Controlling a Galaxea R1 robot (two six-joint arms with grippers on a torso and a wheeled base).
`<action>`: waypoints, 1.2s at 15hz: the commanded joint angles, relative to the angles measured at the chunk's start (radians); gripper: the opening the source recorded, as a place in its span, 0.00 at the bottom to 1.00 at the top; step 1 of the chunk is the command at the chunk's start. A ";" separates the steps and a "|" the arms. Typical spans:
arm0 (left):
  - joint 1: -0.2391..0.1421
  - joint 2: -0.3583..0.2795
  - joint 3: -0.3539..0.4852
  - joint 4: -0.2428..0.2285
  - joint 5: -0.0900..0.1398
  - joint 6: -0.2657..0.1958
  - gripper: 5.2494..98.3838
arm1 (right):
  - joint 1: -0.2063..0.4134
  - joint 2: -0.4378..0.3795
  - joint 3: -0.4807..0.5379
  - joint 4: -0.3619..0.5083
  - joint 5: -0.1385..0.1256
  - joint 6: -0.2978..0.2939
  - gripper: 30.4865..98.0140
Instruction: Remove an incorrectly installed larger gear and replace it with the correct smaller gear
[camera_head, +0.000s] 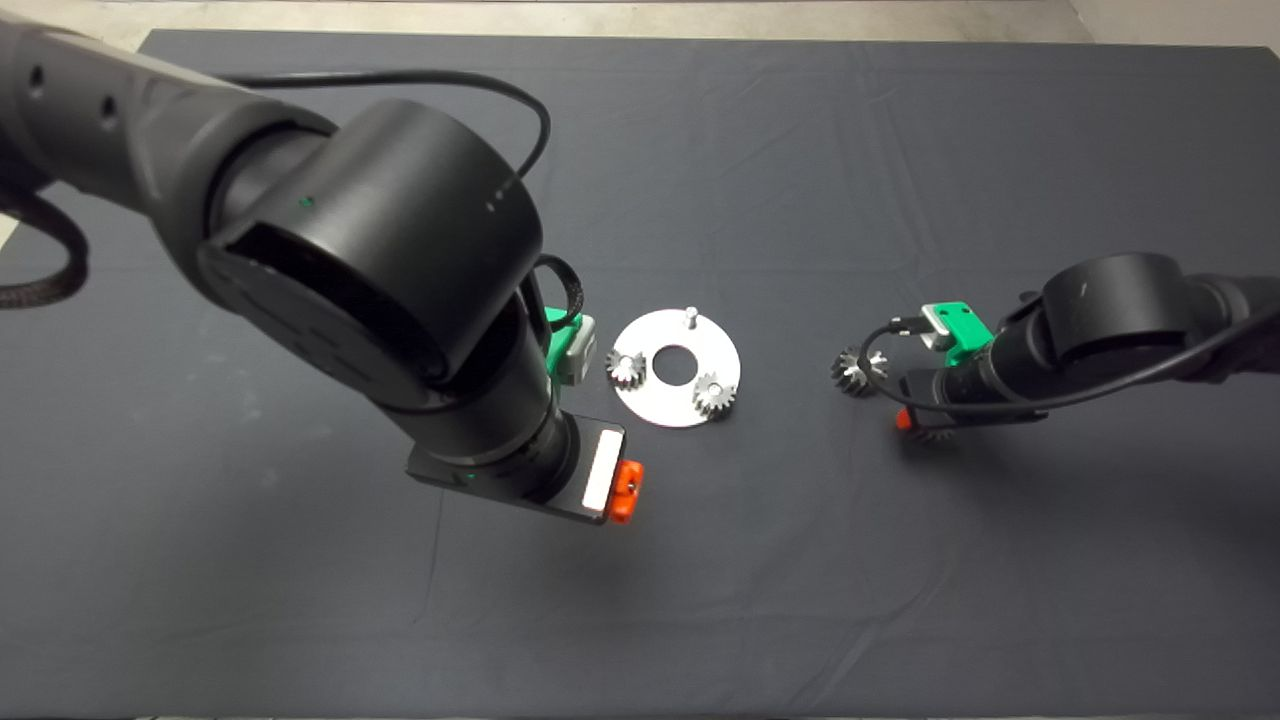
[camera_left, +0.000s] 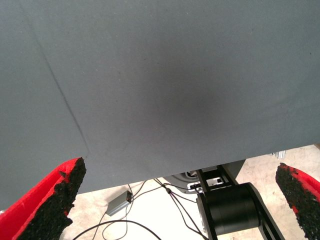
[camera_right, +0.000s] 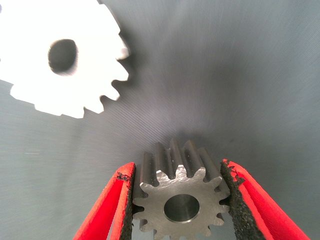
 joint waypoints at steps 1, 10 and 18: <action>-0.013 0.015 -0.009 0.001 0.060 0.002 0.99 | 0.086 -0.001 0.036 0.098 -0.100 0.011 0.16; -0.013 0.015 -0.032 0.001 0.061 0.006 0.99 | 0.541 0.102 -0.130 0.498 -0.095 -0.076 0.13; -0.013 0.013 -0.038 0.000 0.060 0.026 0.99 | 0.522 0.348 -0.523 0.621 -0.092 -0.199 0.13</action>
